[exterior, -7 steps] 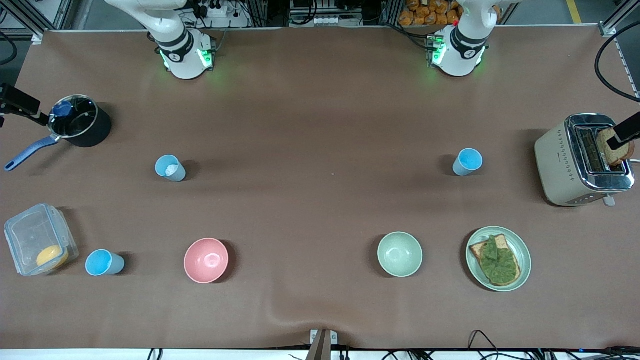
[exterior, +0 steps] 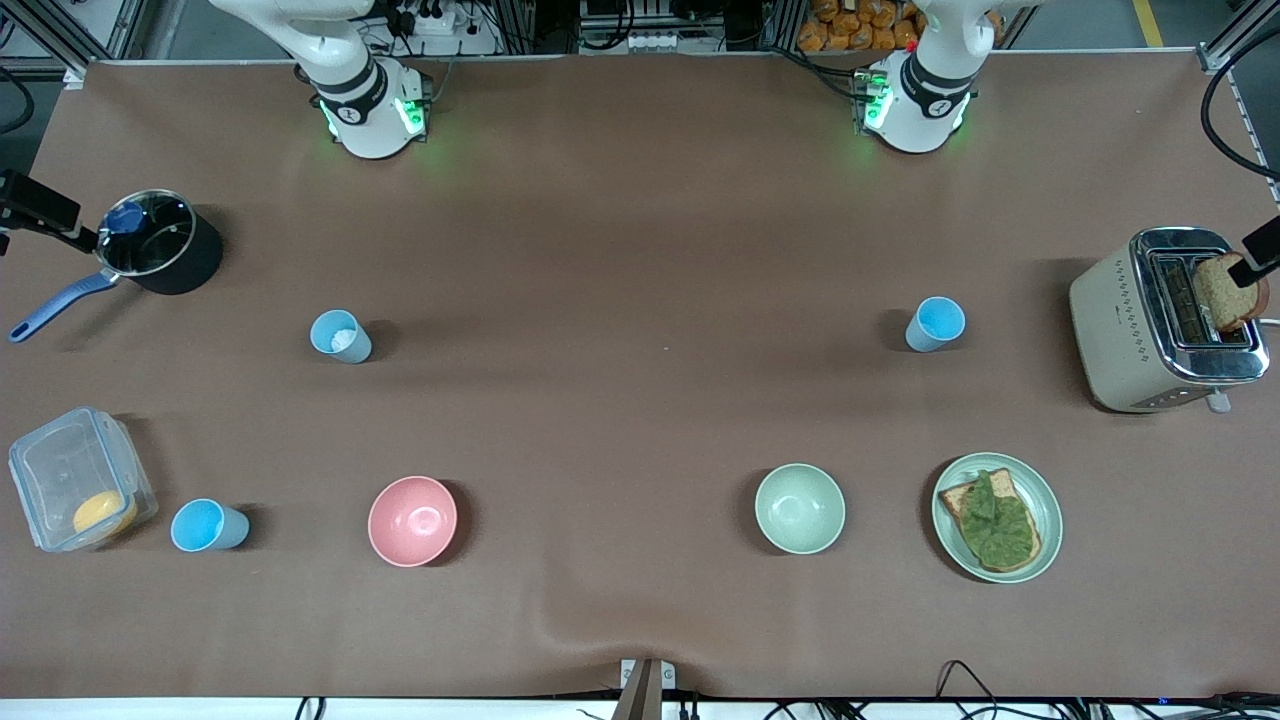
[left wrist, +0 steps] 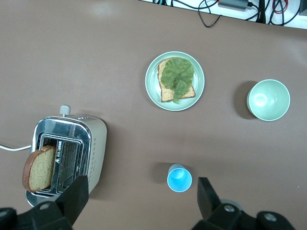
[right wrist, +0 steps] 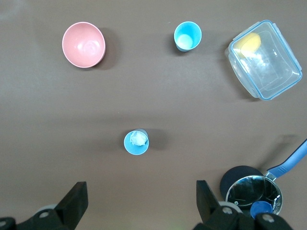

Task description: Stack blue cups with both arms

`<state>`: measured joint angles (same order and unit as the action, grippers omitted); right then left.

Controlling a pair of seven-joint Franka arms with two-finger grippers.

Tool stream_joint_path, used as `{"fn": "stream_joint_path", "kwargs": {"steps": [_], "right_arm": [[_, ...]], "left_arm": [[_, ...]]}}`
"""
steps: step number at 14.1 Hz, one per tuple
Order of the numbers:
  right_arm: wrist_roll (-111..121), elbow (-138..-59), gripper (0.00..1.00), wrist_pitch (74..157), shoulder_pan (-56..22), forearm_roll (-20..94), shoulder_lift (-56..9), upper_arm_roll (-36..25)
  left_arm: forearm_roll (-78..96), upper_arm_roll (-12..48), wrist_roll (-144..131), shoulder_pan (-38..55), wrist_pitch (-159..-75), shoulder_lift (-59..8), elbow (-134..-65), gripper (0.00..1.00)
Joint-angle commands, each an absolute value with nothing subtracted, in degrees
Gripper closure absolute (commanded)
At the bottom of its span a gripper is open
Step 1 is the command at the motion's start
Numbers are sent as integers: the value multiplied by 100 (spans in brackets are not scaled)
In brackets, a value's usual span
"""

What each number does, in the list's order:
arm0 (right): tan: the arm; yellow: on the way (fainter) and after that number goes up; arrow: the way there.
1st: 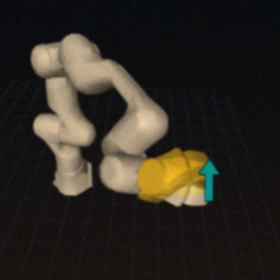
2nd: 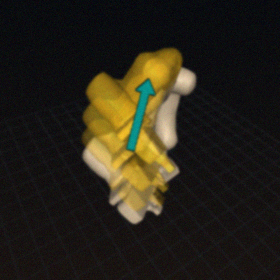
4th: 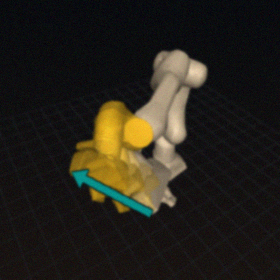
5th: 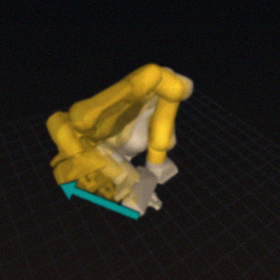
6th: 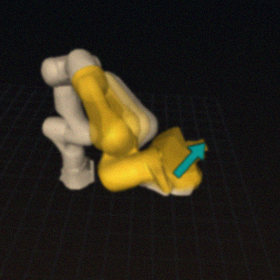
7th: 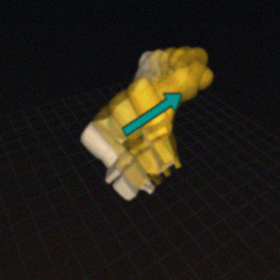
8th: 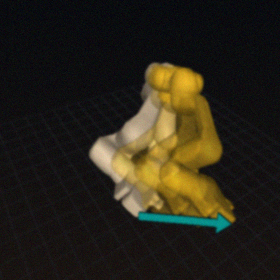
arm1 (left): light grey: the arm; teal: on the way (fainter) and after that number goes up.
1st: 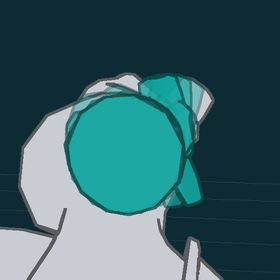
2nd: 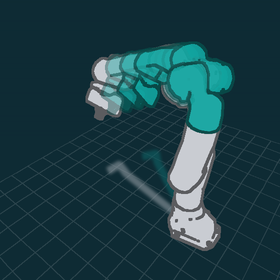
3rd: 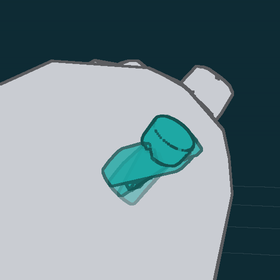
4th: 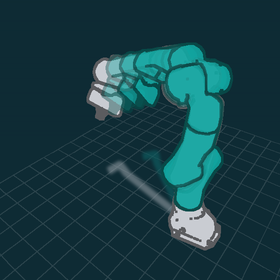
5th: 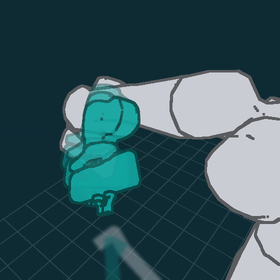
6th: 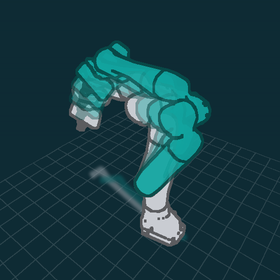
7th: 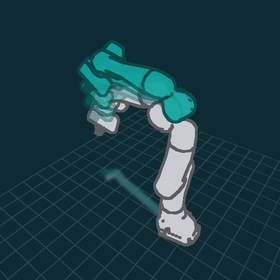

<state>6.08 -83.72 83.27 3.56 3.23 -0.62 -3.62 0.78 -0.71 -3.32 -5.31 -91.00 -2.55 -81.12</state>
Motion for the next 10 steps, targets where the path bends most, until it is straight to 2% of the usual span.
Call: {"fn": "stream_joint_path", "kwargs": {"steps": [1, 10], "right_arm": [[650, -8376, 0, 8350, 492, 422, -53, -299], [861, -8341, 0, 8288, 571, 519, -44, -308]], "left_arm": [[237, -70, -167, -589, -9132, -185, -8165, 0], [237, -61, -167, -580, -9132, -211, -8165, 0]]}}
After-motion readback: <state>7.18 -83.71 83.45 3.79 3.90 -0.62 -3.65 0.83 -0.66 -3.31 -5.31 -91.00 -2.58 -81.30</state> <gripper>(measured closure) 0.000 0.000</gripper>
